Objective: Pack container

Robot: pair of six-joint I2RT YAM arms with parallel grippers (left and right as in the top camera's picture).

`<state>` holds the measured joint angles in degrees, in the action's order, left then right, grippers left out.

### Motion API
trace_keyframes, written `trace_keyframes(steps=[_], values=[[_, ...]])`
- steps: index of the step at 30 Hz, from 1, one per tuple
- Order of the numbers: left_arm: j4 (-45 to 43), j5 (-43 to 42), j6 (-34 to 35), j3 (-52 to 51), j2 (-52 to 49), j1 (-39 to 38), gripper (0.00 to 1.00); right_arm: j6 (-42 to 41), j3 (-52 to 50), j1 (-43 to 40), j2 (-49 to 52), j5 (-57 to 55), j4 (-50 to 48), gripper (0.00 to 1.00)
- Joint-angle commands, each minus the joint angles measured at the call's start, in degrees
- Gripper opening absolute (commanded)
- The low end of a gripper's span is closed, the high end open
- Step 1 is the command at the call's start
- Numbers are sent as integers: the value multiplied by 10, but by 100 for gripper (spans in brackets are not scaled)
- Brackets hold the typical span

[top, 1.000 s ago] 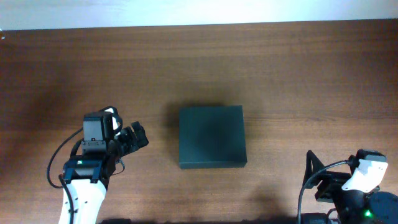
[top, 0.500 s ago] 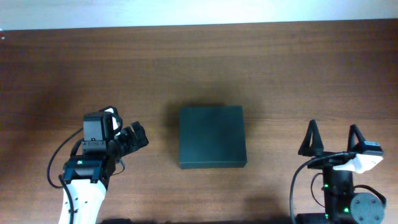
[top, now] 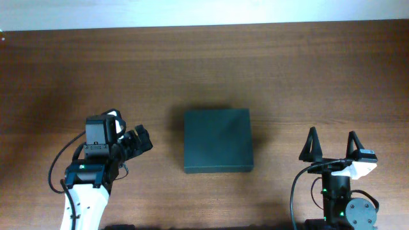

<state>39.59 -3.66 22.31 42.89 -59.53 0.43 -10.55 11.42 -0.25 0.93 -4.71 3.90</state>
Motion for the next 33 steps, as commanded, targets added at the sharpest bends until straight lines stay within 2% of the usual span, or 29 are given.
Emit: trace_keyframes(steps=[1,21,27,33], values=[[-1,-4,0,-2,-2,2,99,-2,-26,-1,-7,0,-3,99],[-1,-4,0,-2,-2,2,99,14,-111,-1,-7,3,2,99],[-1,-4,0,-2,-2,2,99,125,-111,-1,-7,39,6,99],[-1,-4,0,-2,-2,2,99,130,-111,-1,-7,38,6,99]])
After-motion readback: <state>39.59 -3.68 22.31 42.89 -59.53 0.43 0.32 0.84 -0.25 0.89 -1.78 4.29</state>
